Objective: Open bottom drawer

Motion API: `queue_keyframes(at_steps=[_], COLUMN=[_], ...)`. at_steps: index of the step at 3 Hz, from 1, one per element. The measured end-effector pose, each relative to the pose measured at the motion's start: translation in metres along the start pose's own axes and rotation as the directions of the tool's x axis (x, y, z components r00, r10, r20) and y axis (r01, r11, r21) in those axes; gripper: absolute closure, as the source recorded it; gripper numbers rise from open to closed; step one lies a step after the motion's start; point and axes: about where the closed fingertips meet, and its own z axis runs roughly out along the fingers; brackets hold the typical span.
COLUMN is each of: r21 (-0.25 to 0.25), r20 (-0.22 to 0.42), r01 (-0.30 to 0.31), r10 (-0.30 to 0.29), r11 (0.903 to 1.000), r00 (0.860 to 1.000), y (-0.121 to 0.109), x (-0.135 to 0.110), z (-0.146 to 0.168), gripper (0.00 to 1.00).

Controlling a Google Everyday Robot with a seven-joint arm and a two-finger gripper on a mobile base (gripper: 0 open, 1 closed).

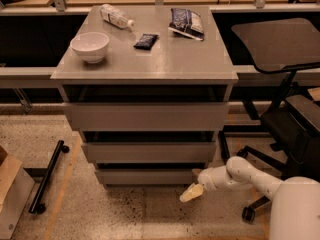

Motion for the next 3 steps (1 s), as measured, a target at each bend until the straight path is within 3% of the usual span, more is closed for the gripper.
queue_keyframes(at_steps=[2,3], r21=[-0.009,-0.006], r20=[0.117,0.159], r01=[-0.03,-0.024], r10=[0.031,0.025], r11=[0.9995,0.9997], r00=[0.993,0.987], y=[-0.037,-0.054], x=[0.018,0.015], z=[0.025,0.031], gripper=[0.0,0.0])
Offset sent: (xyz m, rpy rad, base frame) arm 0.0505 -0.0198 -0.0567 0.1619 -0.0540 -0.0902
